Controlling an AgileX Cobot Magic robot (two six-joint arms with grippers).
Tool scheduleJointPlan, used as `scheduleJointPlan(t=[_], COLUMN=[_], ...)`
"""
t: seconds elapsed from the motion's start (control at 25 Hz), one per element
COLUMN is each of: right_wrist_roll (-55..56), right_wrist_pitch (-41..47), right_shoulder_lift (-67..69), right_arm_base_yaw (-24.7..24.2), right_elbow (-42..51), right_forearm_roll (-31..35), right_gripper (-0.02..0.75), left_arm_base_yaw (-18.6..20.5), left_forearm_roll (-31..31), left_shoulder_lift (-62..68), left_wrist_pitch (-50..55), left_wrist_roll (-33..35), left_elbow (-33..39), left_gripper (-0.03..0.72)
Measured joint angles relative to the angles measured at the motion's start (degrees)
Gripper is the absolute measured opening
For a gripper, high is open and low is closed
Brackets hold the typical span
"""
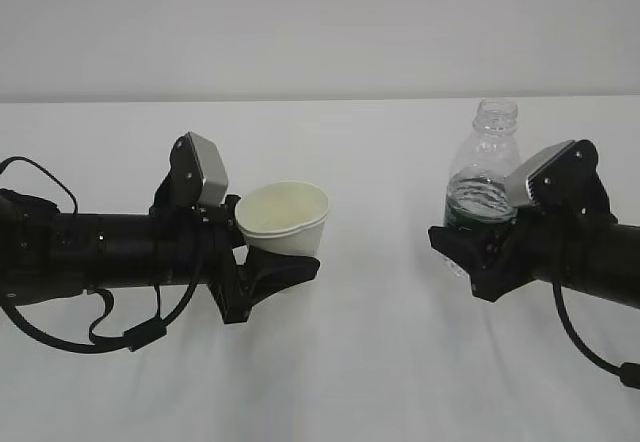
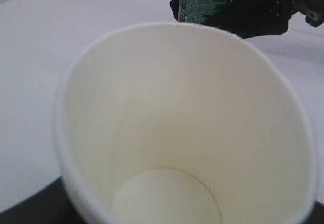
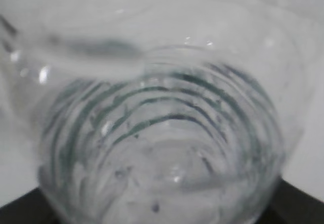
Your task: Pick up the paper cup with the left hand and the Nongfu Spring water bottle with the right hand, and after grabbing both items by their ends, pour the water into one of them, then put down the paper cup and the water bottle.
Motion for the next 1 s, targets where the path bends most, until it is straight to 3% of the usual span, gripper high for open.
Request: scheduleJointPlan(t=[0.28,0.48,1.0], right_wrist_roll=[5.44,6.02,6.14], right_wrist_pitch=[5.92,12.24,23.45], right_shoulder_lift=[0.00,-1.10,-3.93], right_arm_base_yaw=[0.86,4.88,8.70], right_elbow=[-5.67,-8.92,-14.14], right_forearm_roll=[-7.28,-8.57,-12.78], right_gripper=[0.474,0.474,0.474], left_arm_base_yaw=[-0.21,-0.21,-0.21], left_forearm_roll=[-0.13,-0.68,-2.38], left_shoulder_lift=[0.00,0.00,0.00], left_wrist_pitch=[0.02,0.02,-2.14], left_wrist_roll=[0.28,0.28,0.37], left_elbow=[0.00,0.00,0.00], left_gripper=[0.456,0.456,0.455])
